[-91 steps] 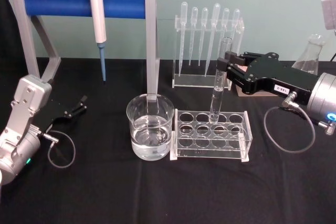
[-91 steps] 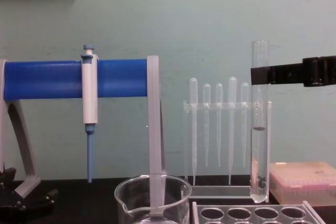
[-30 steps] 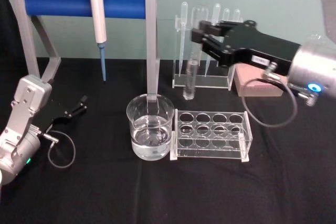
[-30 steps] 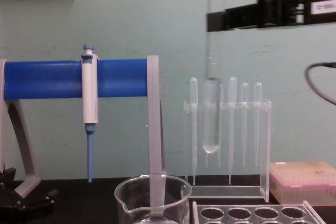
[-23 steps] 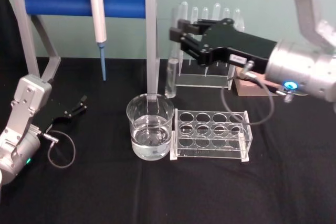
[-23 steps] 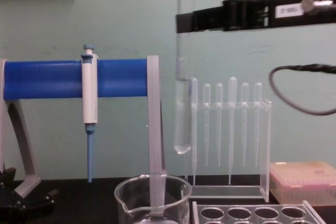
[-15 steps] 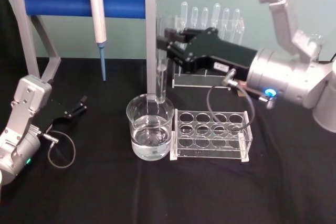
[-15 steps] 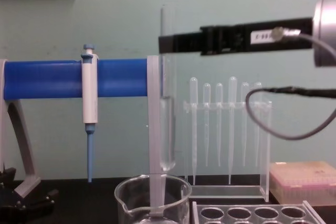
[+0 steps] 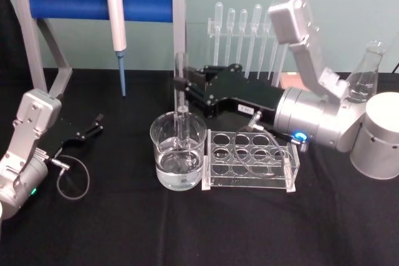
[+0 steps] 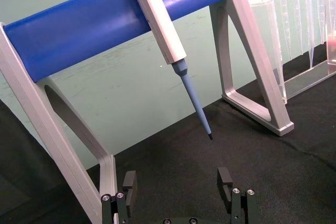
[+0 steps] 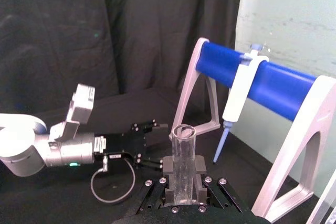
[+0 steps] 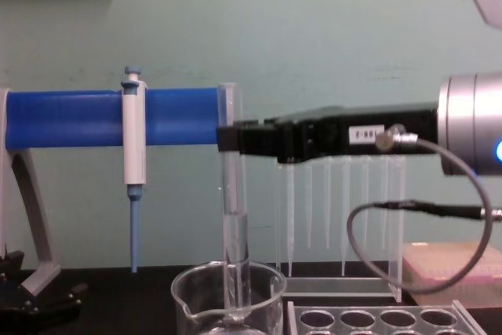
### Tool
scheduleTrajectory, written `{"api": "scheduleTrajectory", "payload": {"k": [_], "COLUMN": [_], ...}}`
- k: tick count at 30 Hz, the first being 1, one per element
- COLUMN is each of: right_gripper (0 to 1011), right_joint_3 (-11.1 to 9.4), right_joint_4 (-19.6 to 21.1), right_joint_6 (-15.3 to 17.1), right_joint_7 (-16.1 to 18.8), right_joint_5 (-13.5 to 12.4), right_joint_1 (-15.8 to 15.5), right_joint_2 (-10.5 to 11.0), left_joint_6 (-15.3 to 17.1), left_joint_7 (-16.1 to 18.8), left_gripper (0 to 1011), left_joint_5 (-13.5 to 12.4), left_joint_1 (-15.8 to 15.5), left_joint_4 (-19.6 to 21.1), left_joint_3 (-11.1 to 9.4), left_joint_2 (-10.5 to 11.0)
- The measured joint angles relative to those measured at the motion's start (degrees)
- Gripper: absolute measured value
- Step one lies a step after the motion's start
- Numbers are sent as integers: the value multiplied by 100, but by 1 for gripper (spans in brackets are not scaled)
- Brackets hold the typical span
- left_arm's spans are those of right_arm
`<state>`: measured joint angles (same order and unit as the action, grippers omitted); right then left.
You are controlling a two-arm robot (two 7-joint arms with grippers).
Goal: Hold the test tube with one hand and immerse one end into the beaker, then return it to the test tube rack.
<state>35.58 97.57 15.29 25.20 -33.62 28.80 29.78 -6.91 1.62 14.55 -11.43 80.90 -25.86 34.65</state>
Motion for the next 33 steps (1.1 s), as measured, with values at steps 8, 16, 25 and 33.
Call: {"api": "scheduleTrajectory", "payload": {"k": [8,16,25,33], "right_gripper": [224,224,224,224], "right_joint_3": [65,58,12,-48], "right_joint_4": [-270,-520,-695,-751], "right_joint_6": [-306,-670,-807,-846], "right_joint_7": [45,36,10,15], "right_joint_5": [289,562,720,828], "right_joint_1": [-192,-376,-542,-665], "right_joint_2": [-151,-308,-427,-486], "left_joint_6": [0,0,0,0], "left_joint_7": [0,0,0,0], "left_gripper": [1000,1000,1000,1000], "left_joint_5": [0,0,0,0], "left_joint_1": [0,0,0,0], "left_joint_4": [0,0,0,0], "left_joint_3": [0,0,0,0], "left_joint_2": [0,0,0,0]}}
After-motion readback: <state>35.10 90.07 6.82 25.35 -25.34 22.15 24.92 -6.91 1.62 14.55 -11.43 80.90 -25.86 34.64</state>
